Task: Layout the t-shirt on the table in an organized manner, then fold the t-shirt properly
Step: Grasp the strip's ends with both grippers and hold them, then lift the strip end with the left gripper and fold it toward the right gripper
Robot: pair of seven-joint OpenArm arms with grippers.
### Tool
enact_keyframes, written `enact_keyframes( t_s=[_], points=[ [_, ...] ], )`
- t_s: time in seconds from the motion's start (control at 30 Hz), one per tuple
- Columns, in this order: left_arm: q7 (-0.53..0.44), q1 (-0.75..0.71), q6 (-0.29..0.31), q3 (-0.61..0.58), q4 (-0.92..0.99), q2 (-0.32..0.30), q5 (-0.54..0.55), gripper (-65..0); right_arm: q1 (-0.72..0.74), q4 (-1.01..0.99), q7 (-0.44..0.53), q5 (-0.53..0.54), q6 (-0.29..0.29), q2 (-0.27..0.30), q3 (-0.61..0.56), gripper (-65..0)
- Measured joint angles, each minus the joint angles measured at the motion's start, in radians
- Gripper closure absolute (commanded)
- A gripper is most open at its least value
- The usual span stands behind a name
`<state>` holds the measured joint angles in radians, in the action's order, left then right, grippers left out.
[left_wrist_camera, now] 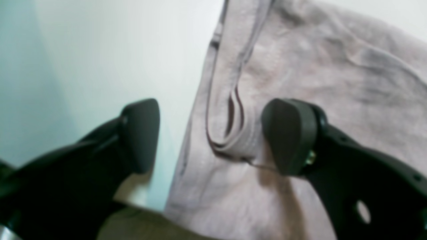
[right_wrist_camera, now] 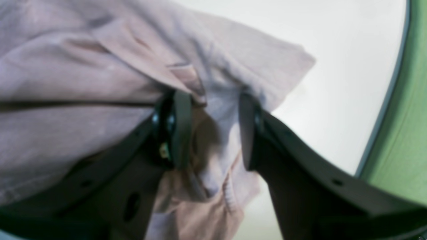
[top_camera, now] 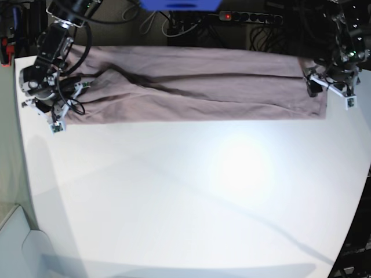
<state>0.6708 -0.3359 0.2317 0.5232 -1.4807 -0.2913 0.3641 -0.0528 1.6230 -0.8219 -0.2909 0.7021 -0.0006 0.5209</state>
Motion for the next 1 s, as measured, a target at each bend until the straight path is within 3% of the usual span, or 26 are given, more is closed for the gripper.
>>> enact_keyframes(
  t_s=[0.1,0.17,0.3,0.33,0.6,0.7,1.0],
  points=[
    [-0.03,0.01,-0.003,-0.026,0.023,-0.008,0.001,-49.5,0.0,0.0,-0.001,0.0,0.0,0.0,0.0,-24.3],
    [-0.055,0.011,-0.003,-0.04,0.033,-0.008,0.003,-44.0,0.0,0.0,0.0,0.0,0.0,0.0,0.0,-24.3],
    [-0.077,0.018,-0.002,-0.062,0.042,-0.006,0.016,-18.8,0.0,0.0,0.0,0.0,0.0,0.0,0.0,-24.3],
    [-0.08,0.019,-0.002,-0.062,0.043,-0.004,0.02,-15.1,0.0,0.0,0.0,0.0,0.0,0.0,0.0,-24.3],
    [-0.077,0.021,0.002,-0.062,0.045,-0.004,0.031,-12.3,0.0,0.0,0.0,0.001,0.0,0.0,0.0,-24.3],
    [-0.058,0.035,0.005,-0.062,0.045,0.0,0.033,0.0,0.0,0.0,0.0,0.001,0.0,0.0,0.0,-24.3],
    [-0.026,0.059,0.0,-0.067,0.031,0.004,0.016,0.0,0.006,0.0,-0.002,0.0,0.0,-0.002,0.0,-24.3]
  ],
)
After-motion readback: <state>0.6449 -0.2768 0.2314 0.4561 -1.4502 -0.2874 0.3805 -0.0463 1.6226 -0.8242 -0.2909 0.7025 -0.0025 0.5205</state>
